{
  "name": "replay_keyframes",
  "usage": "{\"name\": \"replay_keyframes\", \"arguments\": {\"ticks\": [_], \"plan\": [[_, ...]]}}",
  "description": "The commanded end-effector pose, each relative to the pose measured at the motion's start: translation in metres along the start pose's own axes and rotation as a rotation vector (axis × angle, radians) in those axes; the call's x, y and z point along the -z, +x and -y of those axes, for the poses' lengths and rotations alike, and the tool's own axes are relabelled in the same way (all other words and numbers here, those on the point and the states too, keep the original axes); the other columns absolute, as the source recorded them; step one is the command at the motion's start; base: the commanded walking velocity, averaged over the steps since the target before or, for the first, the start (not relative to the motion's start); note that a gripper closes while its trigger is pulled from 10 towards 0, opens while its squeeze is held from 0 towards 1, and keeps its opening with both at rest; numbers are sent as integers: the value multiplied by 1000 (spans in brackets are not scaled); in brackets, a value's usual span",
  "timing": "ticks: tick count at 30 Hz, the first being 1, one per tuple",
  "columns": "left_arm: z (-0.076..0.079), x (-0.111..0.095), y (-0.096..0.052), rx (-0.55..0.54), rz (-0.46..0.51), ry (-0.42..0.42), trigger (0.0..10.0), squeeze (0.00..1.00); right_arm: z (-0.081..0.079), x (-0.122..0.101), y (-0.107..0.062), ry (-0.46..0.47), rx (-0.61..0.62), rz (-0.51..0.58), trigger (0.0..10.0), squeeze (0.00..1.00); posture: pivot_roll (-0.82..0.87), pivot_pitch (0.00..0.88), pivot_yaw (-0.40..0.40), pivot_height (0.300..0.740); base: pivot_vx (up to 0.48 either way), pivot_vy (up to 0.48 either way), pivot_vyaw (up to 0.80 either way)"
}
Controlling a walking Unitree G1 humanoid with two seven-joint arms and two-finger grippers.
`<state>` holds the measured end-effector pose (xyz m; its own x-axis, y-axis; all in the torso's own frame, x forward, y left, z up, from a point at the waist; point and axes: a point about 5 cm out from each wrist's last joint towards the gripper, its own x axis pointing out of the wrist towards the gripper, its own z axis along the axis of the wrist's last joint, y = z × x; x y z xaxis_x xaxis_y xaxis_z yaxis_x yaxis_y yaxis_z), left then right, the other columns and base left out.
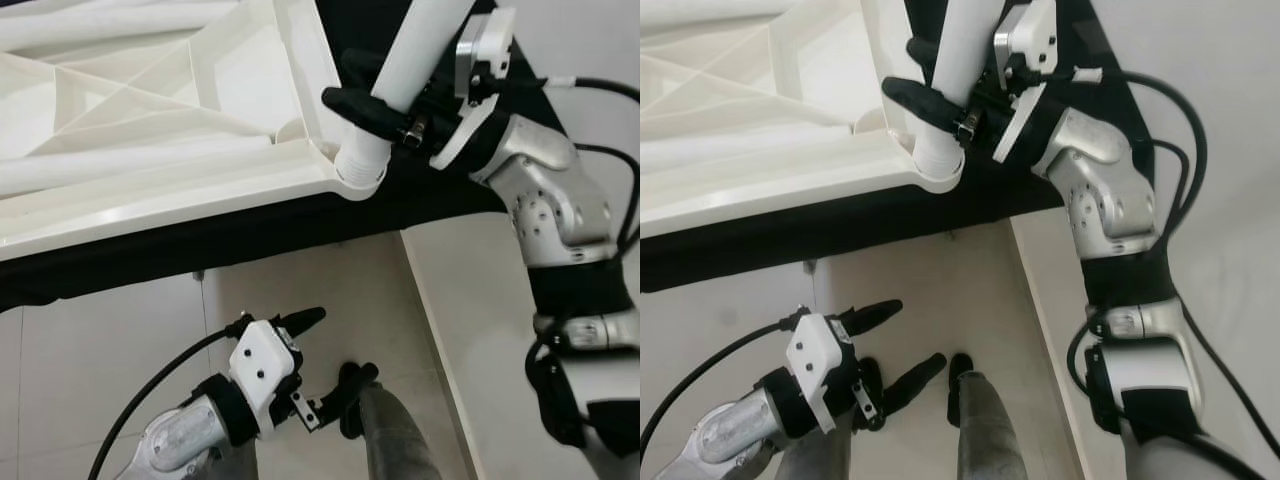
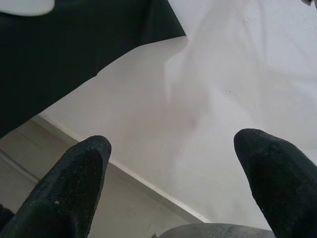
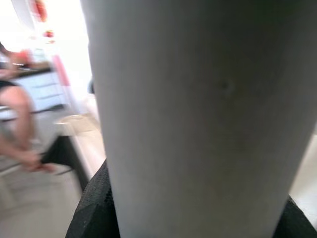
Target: Building children table
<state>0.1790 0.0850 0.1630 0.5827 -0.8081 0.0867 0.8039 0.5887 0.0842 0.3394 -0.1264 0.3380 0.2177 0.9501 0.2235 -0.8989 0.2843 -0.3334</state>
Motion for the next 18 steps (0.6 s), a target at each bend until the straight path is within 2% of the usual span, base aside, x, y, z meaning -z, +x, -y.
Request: {"name": "replay_keyframes", "arguments": {"ticks": [1, 6, 14, 18], "plan": [[6, 6, -2, 16, -19, -31, 10000, 0, -8, 14, 2, 68, -108, -2, 10000, 0, 75, 456, -41, 740, 0, 0, 0], [11, 6, -4, 14, -23, -42, 10000, 0, -1, -5, 7, 54, -332, 37, 10000, 0, 102, 458, -54, 740, 0, 0, 0], [13, 7, -5, 14, -28, -48, 10000, 0, 3, -9, 10, 31, -429, 21, 10000, 0, 112, 450, -58, 740, 0, 0, 0], [10, 7, -3, 0, -29, -45, 10000, 0, 8, -14, 10, 13, -411, 39, 10000, 0, 109, 430, -61, 740, 0, 0, 0]]}}
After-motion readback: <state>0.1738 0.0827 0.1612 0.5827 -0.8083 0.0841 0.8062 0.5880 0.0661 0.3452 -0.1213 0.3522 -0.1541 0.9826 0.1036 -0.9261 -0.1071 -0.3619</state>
